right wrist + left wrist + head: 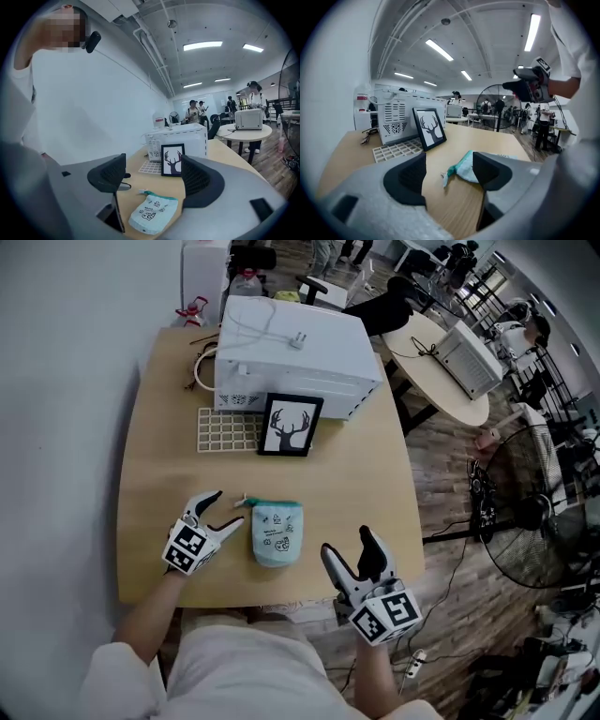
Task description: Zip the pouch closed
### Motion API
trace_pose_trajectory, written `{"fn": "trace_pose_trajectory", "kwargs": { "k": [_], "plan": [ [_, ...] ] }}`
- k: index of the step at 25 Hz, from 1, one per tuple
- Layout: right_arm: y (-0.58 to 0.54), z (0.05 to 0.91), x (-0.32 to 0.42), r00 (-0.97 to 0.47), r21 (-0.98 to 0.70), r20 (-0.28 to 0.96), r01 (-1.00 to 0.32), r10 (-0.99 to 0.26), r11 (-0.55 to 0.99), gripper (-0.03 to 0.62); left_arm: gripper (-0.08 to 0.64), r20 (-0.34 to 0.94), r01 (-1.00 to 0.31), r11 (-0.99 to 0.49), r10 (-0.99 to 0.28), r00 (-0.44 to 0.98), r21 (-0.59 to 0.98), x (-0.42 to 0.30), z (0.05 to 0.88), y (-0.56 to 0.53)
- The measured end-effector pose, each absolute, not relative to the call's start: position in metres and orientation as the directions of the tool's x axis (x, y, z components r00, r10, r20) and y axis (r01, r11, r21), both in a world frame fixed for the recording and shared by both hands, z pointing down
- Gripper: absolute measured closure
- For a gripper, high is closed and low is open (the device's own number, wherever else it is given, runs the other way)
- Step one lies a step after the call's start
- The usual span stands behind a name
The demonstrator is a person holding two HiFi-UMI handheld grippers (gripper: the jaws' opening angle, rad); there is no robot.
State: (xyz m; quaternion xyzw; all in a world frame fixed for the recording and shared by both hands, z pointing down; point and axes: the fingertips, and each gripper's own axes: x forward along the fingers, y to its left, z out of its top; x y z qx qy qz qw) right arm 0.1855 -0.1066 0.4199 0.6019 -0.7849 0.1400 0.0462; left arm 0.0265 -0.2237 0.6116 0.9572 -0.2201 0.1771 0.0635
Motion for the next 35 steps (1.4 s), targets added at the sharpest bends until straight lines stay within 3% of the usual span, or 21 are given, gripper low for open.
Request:
{"fn": "trace_pose_trajectory", "kwargs": {
  "k": [8, 16, 21, 23, 28, 35],
  "plan": [
    [-0.115, 0.427, 0.200, -0.286, -0.163, 0.264, -0.955, -0.921, 0.249, 0.242, 0.295, 0.584, -0.370, -0.929, -0.312, 0.750, -0.022, 0.044, 0.690, -0.242],
    [-0.123, 0.433, 0.219, -0.296, -0.182, 0.270, -0.950, -0.916, 0.253, 0.245, 0.342, 0.677, -0.320, -0.945, -0.277, 0.682, -0.064, 0.060, 0.714, -0.240],
    [-0.130, 0.436, 0.217, -0.328, -0.190, 0.269, -0.940, -0.906, 0.284, 0.244, 0.437, 0.716, -0.323, -0.942, -0.287, 0.636, -0.091, 0.063, 0.720, -0.243],
    [-0.130, 0.436, 0.218, -0.332, -0.191, 0.269, -0.938, -0.904, 0.288, 0.244, 0.516, 0.733, -0.327, -0.941, -0.284, 0.618, -0.088, 0.063, 0.724, -0.243],
    [-0.130, 0.435, 0.212, -0.384, -0.222, 0.270, -0.917, -0.883, 0.331, 0.262, 0.529, 0.691, -0.342, -0.934, -0.313, 0.651, -0.100, 0.063, 0.707, -0.237],
    [-0.136, 0.424, 0.198, -0.476, -0.335, 0.204, -0.855, -0.855, 0.396, 0.290, 0.531, 0.506, -0.254, -0.913, -0.391, 0.769, -0.320, 0.072, 0.620, -0.222]
  ]
}}
